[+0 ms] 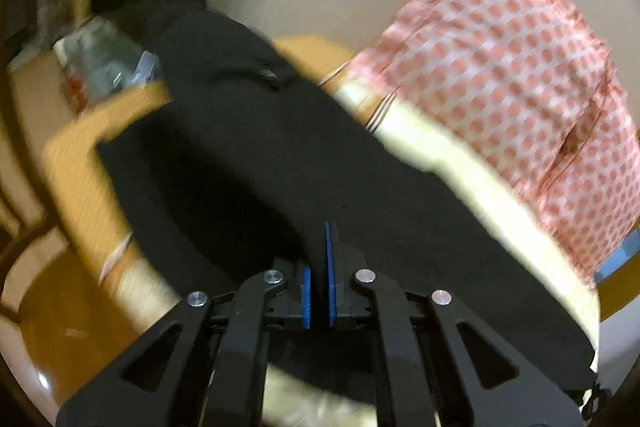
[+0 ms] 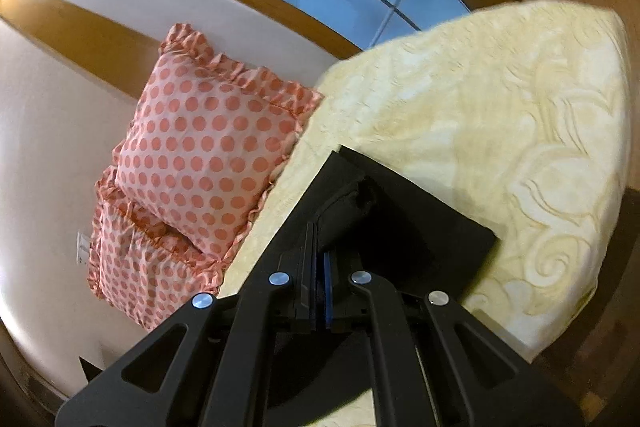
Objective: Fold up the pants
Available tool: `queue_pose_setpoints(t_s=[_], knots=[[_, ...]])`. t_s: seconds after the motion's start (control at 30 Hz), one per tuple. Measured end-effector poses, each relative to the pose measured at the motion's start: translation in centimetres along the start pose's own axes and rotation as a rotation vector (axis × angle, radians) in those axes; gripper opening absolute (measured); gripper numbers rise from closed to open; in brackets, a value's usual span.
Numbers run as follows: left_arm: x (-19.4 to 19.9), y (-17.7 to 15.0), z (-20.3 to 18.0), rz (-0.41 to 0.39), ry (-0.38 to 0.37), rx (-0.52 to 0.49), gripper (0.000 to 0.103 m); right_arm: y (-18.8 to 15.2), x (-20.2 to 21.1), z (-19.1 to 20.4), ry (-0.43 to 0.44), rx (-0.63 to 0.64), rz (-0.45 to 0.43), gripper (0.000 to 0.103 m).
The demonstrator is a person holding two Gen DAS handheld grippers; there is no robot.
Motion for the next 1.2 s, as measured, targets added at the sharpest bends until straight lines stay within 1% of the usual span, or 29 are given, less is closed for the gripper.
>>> queue_pose_setpoints(t_s=[0.07,0.1,0.17,0.2,0.27,0.37,0.43,0.47,0.6,0.67,0.8,0.87,0.9,0.93,0.97,1.0,1.03,1.07,1.1,1.13,1.17,1.2], knots=[[-0.3,-1.9,1.5,0.029,0.018,0.02,0.006,-0.3,-0.3,-0.6,-0.024,-0.009,0.018,0.002],[-0.2,-2.3,1.7,0.027,0.011,0.026,0.007,-0.4,-0.4,-0.7,-0.033,-0.006,0.022,0.002],[0.0,-2.2,2.0,0.021,-0.002,0.038,0.009,-0.3,-0.5,-0.8,-0.038,-0.007,0.03,0.002],[0.1,-1.6,1.9,0.011,-0.01,0.035,0.013,-0.2,-0.6,-0.7,-0.039,-0.006,0.035,0.002],[0.2,-1.2,1.6,0.0,-0.017,0.019,0.016,0.0,-0.7,-0.6,-0.05,0.003,0.043,0.002],[0.2,-1.0,1.1,0.001,-0.029,0.006,0.017,0.2,-0.4,-0.7,-0.081,0.007,0.039,0.002],[-0.1,-1.0,1.0,0.011,-0.037,0.011,0.017,-0.3,0.0,-1.4,-0.11,0.001,0.043,0.002],[-0.1,-1.1,1.1,0.017,-0.046,0.014,0.015,-0.6,0.2,-1.7,-0.123,-0.003,0.044,0.002],[-0.1,-1.4,1.6,0.041,-0.072,0.013,0.008,-1.1,1.6,-2.0,-0.12,-0.012,0.023,0.002],[0.0,-1.5,1.8,0.044,-0.082,0.001,0.008,-1.2,2.0,-1.9,-0.13,0.005,0.013,0.002],[-0.2,-2.3,2.3,0.06,-0.088,-0.007,0.007,-1.3,1.7,-2.2,-0.165,0.025,0.021,0.002],[0.1,-2.7,2.3,0.043,-0.084,-0.03,0.008,-1.5,1.8,-1.8,-0.199,0.06,0.022,0.002],[0.3,-2.7,2.3,0.04,-0.083,-0.039,0.01,-1.5,2.0,-1.6,-0.209,0.075,0.021,0.003],[0.5,-2.8,2.4,0.035,-0.078,-0.051,0.013,-1.5,2.3,-1.4,-0.227,0.088,0.018,0.01],[0.7,-2.7,2.5,0.028,-0.07,-0.061,0.018,-1.4,2.9,-1.2,-0.244,0.092,-0.001,0.014],[1.2,-2.6,2.7,0.01,-0.054,-0.068,0.025,-1.2,3.6,-1.3,-0.26,0.096,-0.024,0.03],[1.9,-2.3,3.0,-0.017,-0.03,-0.074,0.031,-0.8,4.7,-1.2,-0.266,0.104,-0.067,0.052],[2.6,-2.0,3.3,-0.052,-0.001,-0.08,0.044,-0.5,5.5,-1.1,-0.272,0.114,-0.106,0.057],[3.7,-1.5,3.7,-0.11,0.031,-0.089,0.055,-0.2,6.0,-1.1,-0.28,0.131,-0.14,0.058],[4.6,-1.0,3.8,-0.161,0.053,-0.098,0.059,0.1,6.2,-1.1,-0.297,0.148,-0.149,0.058],[5.3,-0.6,3.6,-0.205,0.067,-0.114,0.065,0.3,6.0,-1.1,-0.299,0.153,-0.142,0.058],[5.8,-0.3,3.2,-0.23,0.068,-0.131,0.069,0.4,5.7,-1.2,-0.293,0.153,-0.133,0.058]])
Point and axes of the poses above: each gripper's, at about its wrist camera, not at the fingertips, and x roughly against the way its jaws point, z to its left, y to its top, the point moved 6 cm from there along -x, roughly the way its jaws point
